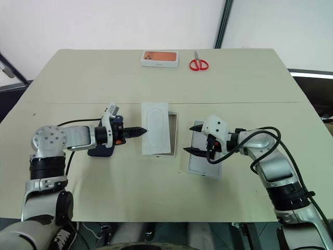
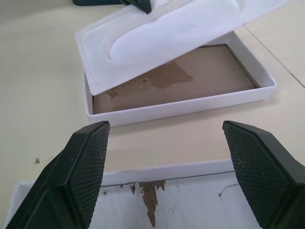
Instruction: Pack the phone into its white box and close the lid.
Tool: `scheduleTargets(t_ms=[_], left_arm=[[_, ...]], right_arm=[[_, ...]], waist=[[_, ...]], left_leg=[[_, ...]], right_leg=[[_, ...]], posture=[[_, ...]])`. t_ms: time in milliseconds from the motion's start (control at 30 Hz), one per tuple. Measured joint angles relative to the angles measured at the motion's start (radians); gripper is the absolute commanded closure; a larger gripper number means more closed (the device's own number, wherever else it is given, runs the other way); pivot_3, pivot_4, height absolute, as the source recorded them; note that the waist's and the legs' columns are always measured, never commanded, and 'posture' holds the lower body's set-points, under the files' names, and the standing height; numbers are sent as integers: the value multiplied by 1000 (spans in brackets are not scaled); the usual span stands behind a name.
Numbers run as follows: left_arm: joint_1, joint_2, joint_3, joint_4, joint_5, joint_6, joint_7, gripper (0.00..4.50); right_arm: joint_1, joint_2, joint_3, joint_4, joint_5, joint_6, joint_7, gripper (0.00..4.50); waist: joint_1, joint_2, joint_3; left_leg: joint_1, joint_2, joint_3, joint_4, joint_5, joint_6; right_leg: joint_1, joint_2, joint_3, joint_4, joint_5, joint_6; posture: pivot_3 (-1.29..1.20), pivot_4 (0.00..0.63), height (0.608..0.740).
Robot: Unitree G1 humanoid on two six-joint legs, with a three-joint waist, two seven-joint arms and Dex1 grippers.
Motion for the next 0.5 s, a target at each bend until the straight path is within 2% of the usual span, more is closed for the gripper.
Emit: scheduleTargets(t_ms=[167, 433, 500], left_arm=[[-30, 1, -73, 45, 71, -36, -100, 4500], [-39, 1, -95, 73, 143, -54, -186, 4500], [-41, 1, -95, 74, 156, -54, -199, 3869]], right_arm=[[4, 1, 1, -3, -1, -1, -20, 550], [25, 2, 1, -6, -2, -6, -45, 550], [25, 6, 3, -6, -6, -7, -50, 484]], waist=[[-1, 0, 0], [-4, 0, 0], [-4, 0, 0]], left_leg=[[0, 0, 0, 0, 0, 0], [-1, 0, 0, 0, 0, 0], [-1, 0, 0, 0, 0, 0]], right_leg=[[0, 0, 0, 0, 0, 0], [0, 0, 0, 0, 0, 0], [0, 0, 0, 0, 0, 0]], posture=[[0, 150, 740], [0, 150, 740], [0, 150, 740]])
